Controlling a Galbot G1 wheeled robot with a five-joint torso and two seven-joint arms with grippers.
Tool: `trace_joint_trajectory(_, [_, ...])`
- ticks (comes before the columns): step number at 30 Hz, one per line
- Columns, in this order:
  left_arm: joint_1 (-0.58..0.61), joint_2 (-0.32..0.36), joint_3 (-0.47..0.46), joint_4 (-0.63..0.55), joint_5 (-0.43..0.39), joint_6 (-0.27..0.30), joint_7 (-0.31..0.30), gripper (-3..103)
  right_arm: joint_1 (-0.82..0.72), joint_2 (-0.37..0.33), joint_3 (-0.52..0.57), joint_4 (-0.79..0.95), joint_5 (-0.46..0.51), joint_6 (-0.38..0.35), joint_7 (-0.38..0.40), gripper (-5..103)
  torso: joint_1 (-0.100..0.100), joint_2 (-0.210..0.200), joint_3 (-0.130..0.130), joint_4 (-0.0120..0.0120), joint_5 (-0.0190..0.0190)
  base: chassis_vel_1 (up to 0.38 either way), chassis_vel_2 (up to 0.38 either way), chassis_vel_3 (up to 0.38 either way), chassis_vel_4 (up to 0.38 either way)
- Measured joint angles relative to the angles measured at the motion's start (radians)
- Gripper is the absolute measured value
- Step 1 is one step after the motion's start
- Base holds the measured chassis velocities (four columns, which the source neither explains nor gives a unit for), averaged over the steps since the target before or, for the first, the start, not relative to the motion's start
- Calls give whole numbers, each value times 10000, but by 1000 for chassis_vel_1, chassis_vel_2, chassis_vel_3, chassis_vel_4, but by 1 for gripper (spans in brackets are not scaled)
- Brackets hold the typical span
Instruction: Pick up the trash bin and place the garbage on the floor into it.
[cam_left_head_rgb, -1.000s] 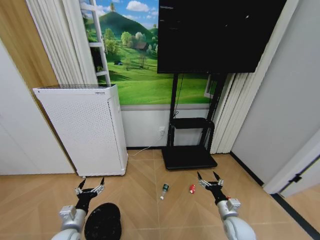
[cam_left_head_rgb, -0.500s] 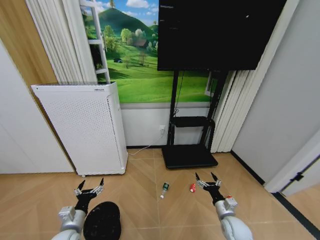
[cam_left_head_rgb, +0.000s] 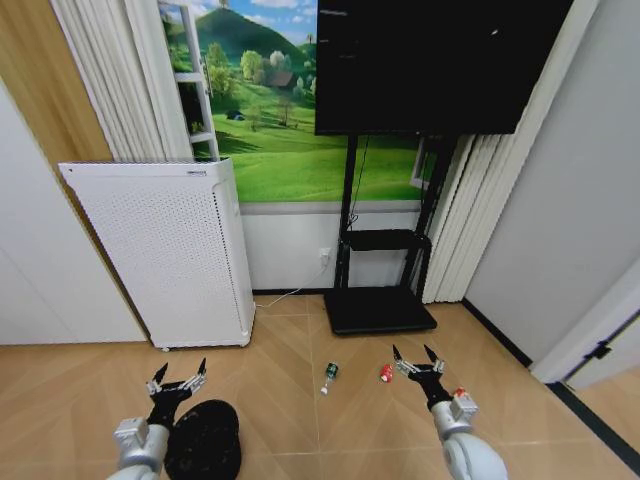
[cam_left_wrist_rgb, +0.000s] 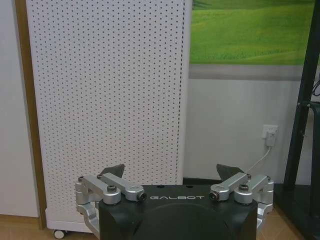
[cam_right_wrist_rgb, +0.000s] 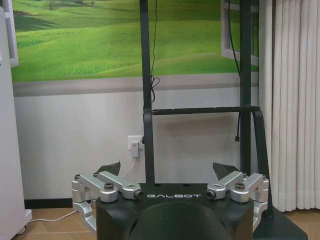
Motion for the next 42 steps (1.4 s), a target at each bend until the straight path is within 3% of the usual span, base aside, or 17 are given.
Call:
trace_joint_trajectory(15, [67, 21, -54, -123, 80, 56, 15, 100, -218, -110, 2, 93, 321, 131, 43, 100, -245, -633, -387, 0, 0, 0, 0, 0, 0])
trace_joint_trajectory(42, [-20, 160, -25, 40, 52, 90, 49, 100, 46, -30, -58, -188, 51, -2, 62, 100, -619, -1755, -1136, 0, 0, 0, 0, 0, 0])
